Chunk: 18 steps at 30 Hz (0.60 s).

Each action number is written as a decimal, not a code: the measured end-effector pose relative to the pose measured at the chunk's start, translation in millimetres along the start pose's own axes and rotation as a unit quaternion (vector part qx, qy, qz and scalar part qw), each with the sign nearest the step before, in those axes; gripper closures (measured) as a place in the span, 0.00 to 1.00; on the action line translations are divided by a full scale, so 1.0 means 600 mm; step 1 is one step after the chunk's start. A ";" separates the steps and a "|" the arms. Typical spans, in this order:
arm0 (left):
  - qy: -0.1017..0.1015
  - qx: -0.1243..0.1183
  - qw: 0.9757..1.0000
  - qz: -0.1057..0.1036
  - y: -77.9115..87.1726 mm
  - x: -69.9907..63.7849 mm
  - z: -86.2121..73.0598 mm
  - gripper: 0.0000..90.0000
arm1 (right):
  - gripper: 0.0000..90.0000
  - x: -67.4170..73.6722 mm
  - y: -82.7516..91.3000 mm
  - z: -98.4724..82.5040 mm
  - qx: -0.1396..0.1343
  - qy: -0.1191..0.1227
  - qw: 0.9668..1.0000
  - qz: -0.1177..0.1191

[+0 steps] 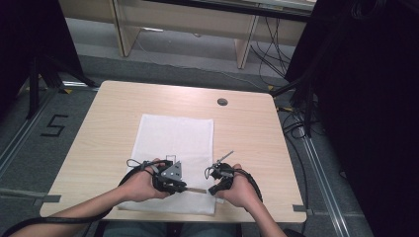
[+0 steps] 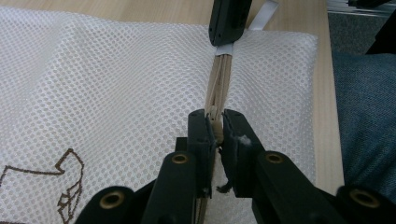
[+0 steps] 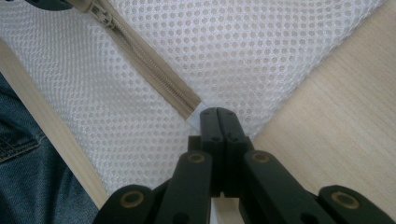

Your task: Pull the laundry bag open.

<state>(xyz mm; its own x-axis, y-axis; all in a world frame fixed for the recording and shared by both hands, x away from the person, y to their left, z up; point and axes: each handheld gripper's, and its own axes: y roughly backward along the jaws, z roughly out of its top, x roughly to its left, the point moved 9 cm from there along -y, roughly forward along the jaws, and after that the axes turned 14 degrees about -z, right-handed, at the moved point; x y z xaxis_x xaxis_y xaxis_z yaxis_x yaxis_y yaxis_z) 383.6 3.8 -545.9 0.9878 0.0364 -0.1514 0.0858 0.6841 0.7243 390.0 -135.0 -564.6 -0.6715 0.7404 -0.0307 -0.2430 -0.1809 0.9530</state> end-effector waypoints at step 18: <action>-0.003 -0.006 1.000 0.000 0.011 0.000 -0.007 0.91 | 1.00 0.000 0.000 0.000 -0.001 0.000 1.000 0.001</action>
<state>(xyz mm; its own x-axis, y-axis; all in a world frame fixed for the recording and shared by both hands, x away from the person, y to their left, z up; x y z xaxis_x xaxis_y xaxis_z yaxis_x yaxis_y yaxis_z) 383.6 11.4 -544.0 0.9885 0.0316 -0.1476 0.0848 0.6925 0.7164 390.0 -135.0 -564.6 -0.6718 0.7401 -0.0291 -0.2429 -0.1830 0.9526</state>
